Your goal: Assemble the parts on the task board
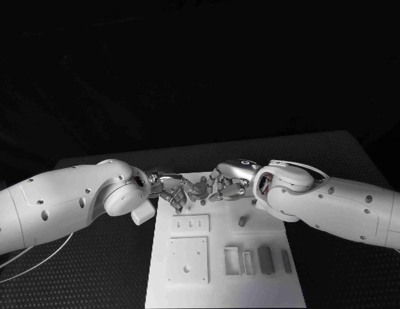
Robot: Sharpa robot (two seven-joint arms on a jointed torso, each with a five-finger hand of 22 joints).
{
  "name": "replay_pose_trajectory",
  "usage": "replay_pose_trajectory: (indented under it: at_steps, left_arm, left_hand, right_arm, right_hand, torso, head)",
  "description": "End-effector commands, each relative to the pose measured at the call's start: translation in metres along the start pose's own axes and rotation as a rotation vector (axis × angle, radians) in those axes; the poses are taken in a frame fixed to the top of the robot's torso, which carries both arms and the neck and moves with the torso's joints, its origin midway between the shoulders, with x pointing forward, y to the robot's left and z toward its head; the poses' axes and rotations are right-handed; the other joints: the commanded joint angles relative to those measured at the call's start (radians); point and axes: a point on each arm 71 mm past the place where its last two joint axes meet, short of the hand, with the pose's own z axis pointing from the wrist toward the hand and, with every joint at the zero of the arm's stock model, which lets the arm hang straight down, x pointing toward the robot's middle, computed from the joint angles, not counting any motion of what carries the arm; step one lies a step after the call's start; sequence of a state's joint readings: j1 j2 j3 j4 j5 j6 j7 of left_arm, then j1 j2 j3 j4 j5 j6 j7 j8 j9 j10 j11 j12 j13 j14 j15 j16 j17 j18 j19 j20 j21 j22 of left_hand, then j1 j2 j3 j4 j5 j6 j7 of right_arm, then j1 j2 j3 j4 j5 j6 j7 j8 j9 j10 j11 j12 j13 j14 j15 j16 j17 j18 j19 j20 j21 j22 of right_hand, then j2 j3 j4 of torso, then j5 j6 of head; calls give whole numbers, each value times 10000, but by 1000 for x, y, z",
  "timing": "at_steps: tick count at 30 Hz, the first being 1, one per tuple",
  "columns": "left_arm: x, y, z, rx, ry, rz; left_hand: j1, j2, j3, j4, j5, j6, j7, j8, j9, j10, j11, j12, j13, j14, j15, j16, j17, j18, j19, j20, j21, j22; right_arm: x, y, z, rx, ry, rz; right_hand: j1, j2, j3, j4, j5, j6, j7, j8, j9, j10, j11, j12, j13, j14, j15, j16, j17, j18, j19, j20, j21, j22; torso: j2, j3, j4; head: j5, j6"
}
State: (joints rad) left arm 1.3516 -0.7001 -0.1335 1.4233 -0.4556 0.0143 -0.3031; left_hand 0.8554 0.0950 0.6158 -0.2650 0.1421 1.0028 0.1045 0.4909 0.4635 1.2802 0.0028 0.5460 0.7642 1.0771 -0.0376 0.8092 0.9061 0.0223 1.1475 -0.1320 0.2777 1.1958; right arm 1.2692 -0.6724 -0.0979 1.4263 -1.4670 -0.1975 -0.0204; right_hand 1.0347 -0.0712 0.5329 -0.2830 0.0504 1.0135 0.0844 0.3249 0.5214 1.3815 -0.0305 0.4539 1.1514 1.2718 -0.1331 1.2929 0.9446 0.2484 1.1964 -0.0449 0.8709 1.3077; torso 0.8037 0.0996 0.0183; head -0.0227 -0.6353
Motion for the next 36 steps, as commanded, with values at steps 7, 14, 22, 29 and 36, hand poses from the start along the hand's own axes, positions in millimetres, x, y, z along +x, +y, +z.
replay_pose_trajectory:
  at_steps: [7,14,22,29,36]
  left_arm:
    - [3,6,1,-29,-979,2330]
    - [8,12,3,-398,-1532,2954]
    - [16,16,5,-894,-2071,3860]
    - [17,21,7,-1366,-2321,3874]
    - [21,21,9,-1470,-2317,3909]
  left_hand:
    - [201,3,153,148,-638,282,-349,-170,2275,-514,-310,234,1,-109,-16,306,-93,161,13,-50,51,215]
    - [404,-71,109,269,-751,315,-375,-345,2515,-480,-385,741,180,-4,-170,880,-29,187,254,-179,273,608]
    - [572,-137,123,345,-689,394,-411,-574,2789,-594,-441,1362,345,46,-437,1805,82,180,552,-416,661,1249]
    - [668,-186,105,299,-743,425,-466,-910,2774,-373,-527,2146,622,261,-727,2556,106,177,930,-647,1091,1379]
    - [668,-231,51,335,-788,594,-520,-1145,2757,-286,-602,2809,809,359,-945,3209,52,143,1116,-857,1626,1390]
  right_arm:
    - [-4,-18,-5,496,-307,72]
    - [-15,-30,-7,754,-977,485]
    - [-38,-44,-8,1171,-2558,2279]
    - [-56,-38,-5,1015,-2975,2582]
    - [-80,-33,-5,861,-3482,2744]
  right_hand:
    - [-61,-24,-42,26,-15,-65,-1,-48,-7,-16,17,-58,8,-25,-31,27,6,134,6,-57,-20,144]
    - [-57,-36,-40,20,-15,-69,-1,-51,-5,-16,16,-60,8,-23,-31,26,6,134,10,-59,-20,144]
    - [-95,-127,-19,33,-15,-425,88,-261,-59,-157,94,-153,-9,-101,34,-78,-36,134,-43,-29,-105,114]
    - [-159,-170,-45,63,-16,-479,112,-291,-57,-162,117,-156,-3,-97,57,-87,-40,134,-37,-16,-117,112]
    - [-175,-177,-51,70,-16,-481,115,-293,-53,-163,121,-156,-1,-95,61,-88,-41,134,-35,-14,-120,111]
  torso:
    - [-2,8,9]
    - [-9,9,-1]
    - [-3,-8,4]
    - [1,21,-12]
    - [-7,6,37]
  head:
    - [11,-73]
    - [37,-155]
    - [24,-202]
    - [42,-273]
    - [26,-393]
